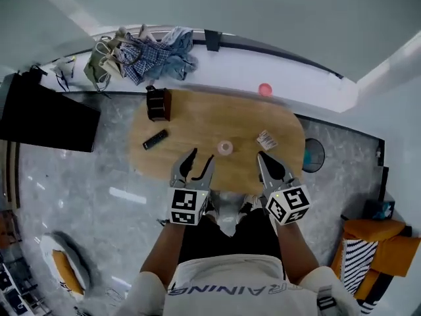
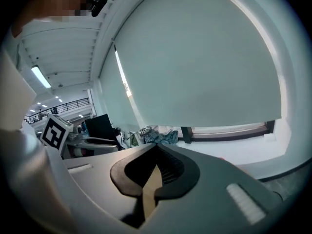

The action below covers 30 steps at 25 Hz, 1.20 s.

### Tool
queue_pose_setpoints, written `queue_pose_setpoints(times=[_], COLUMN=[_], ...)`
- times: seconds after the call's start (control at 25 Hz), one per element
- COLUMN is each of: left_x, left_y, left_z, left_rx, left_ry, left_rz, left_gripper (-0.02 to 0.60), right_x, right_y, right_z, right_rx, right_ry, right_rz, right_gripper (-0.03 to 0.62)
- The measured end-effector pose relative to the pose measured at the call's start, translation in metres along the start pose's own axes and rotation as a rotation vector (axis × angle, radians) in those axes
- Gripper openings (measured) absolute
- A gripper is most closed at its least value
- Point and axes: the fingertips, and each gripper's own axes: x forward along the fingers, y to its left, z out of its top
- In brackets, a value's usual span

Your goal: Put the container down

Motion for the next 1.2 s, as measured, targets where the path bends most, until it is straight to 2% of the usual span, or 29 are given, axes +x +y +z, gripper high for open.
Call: queue_pose_setpoints(times=[0.16, 0.32, 0.48, 0.72, 0.96, 1.2], left_x=[-0.04, -0.089, -0.117, -0.156, -0.17, -0.167], left_y=[-0.002, -0.014, -0.02, -0.04, -0.051, -0.054], left_z=[0.06, 0.108, 0.169, 0.23, 0.253, 0.255], left_rx=[-0.001, -0.004, 0.018, 0.006, 0.018, 0.03], left_ry=[-0.084, -0.165, -0.287, -0.42, -0.457, -0.445], left_rz=[0.058, 0.105, 0.139, 0.163, 0.148, 0.12], left_gripper=[0.125, 0.036, 0.008, -0.002, -0.002, -0.002], right_x=[-0.01, -0.047, -0.07, -0.112, -0.134, -0.136], right_y=[0.015, 0.032, 0.032, 0.035, 0.039, 0.045], right_z=[0.059, 0.103, 0.164, 0.228, 0.259, 0.256], right_rx=[-0.085, -0.137, -0.19, -0.246, -0.279, -0.285], right_ry=[-0.068, -0.107, -0.209, -0.301, -0.331, -0.326], right_rz=[0.052, 0.065, 0.068, 0.065, 0.046, 0.042], right_gripper=[0.015, 0.015, 0.015, 0.015, 0.015, 0.015])
